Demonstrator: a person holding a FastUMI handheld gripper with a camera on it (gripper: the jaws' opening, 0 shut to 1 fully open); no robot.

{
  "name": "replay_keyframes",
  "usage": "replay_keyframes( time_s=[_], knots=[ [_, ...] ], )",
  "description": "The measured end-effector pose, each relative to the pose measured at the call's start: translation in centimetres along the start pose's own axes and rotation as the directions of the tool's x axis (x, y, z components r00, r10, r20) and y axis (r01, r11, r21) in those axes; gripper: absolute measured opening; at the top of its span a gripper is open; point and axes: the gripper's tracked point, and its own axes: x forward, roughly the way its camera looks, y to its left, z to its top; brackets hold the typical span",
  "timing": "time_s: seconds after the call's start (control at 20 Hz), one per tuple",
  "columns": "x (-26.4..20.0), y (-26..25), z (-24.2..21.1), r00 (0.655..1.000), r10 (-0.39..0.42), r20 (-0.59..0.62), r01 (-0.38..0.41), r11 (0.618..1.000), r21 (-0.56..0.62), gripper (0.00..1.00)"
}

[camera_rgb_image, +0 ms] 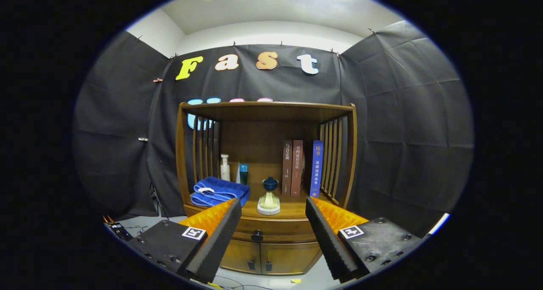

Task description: Pull open the drawer, take out the items inside it, and place them on the countertop above the cabinet.

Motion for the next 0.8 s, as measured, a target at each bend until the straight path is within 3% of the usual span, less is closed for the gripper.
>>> replay_keyframes(
  time_s=[0.25, 0.45, 0.8],
  knots=[
    [0.1, 1.0, 0.9, 0.999, 0.037, -0.015, -0.038, 0.999, -0.026, 0.99],
    [0.7, 1.2, 0.7, 0.998, 0.064, -0.029, -0.063, 0.997, 0.038, 0.99],
    [1.2, -1.8, 0.5, 0.999, 0.007, -0.032, -0.005, 0.999, 0.049, 0.99]
  ],
)
